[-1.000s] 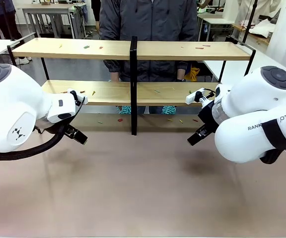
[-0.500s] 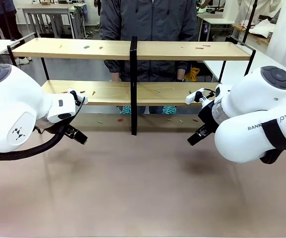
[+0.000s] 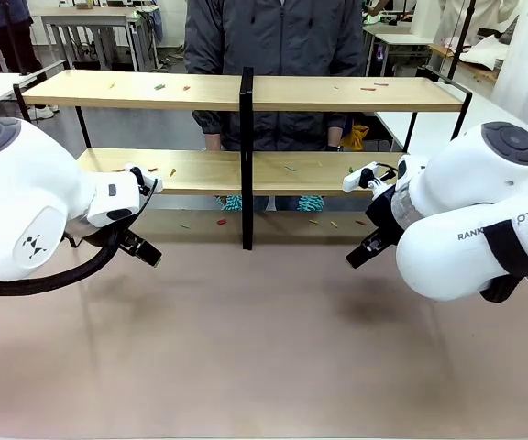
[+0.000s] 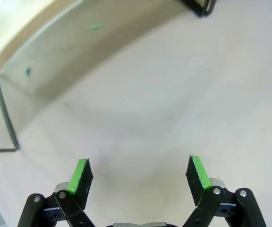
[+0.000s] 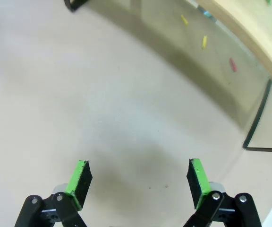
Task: Clean the shelves.
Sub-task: Pick up the Duster when the human hands it over.
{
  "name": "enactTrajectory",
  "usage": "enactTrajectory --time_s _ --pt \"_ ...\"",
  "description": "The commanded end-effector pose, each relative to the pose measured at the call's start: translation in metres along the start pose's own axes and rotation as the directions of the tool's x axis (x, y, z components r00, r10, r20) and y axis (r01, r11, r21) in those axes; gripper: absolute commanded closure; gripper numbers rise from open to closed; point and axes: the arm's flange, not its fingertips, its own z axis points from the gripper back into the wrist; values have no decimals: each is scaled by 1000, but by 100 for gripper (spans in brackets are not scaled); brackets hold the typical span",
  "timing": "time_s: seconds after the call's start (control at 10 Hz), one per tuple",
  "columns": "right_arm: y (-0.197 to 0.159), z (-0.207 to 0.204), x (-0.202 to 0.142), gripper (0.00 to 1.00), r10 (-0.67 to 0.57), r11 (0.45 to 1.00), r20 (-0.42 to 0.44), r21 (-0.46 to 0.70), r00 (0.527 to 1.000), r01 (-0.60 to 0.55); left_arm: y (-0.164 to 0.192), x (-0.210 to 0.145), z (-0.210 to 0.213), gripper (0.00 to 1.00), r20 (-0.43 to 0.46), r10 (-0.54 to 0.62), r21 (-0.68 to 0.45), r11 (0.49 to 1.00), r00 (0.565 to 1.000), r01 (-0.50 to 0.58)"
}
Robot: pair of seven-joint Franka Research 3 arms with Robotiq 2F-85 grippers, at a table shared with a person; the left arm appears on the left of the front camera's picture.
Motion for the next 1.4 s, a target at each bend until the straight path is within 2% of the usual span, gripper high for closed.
enactTrajectory --time_s 0.0,0.1,0.2,0.3,0.4,0.5,0.6,0.7,0.8,1.0,1.1,1.2,1.3 --pt "1 120 -22 0 47 996 182 -86 982 -32 -15 -34 122 0 211 -115 47 993 971 107" --pt "4 186 -44 0 95 986 279 -155 956 -53 -30 -61 188 0 337 -194 134 978 921 157" --pt "4 238 -76 0 112 976 350 -212 930 -38 -48 -96 232 0 420 -296 216 951 858 223" --pt "5 270 -108 0 99 971 445 -237 890 10 -61 -127 256 0 487 -351 257 933 800 254" --pt "7 273 -122 0 58 958 453 -277 890 78 -61 -143 261 0 564 -280 175 960 777 219" --pt "-23 232 38 0 75 980 390 -200 918 5 -16 51 228 0 415 -296 236 948 860 212" --pt "-27 289 23 0 70 971 453 -235 889 44 -16 51 228 0 415 -296 236 948 860 212" --pt "-29 271 38 0 62 975 364 -222 929 22 -27 36 295 0 509 -316 249 945 801 214" --pt "-23 267 47 0 56 976 332 -218 942 19 -20 43 287 0 512 -202 176 976 835 128" --pt "-8 264 59 0 15 987 258 -161 966 28 -17 49 287 0 453 -78 116 993 888 28" --pt "-2 263 66 0 -92 978 253 -160 963 135 -25 50 291 0 412 -6 44 999 911 -13" --pt "0 262 71 0 -167 967 255 -148 952 209 -29 52 295 0 395 82 57 992 915 -114" --pt "1 261 74 0 -201 951 258 -178 945 251 -33 55 300 0 406 168 49 977 898 -205"
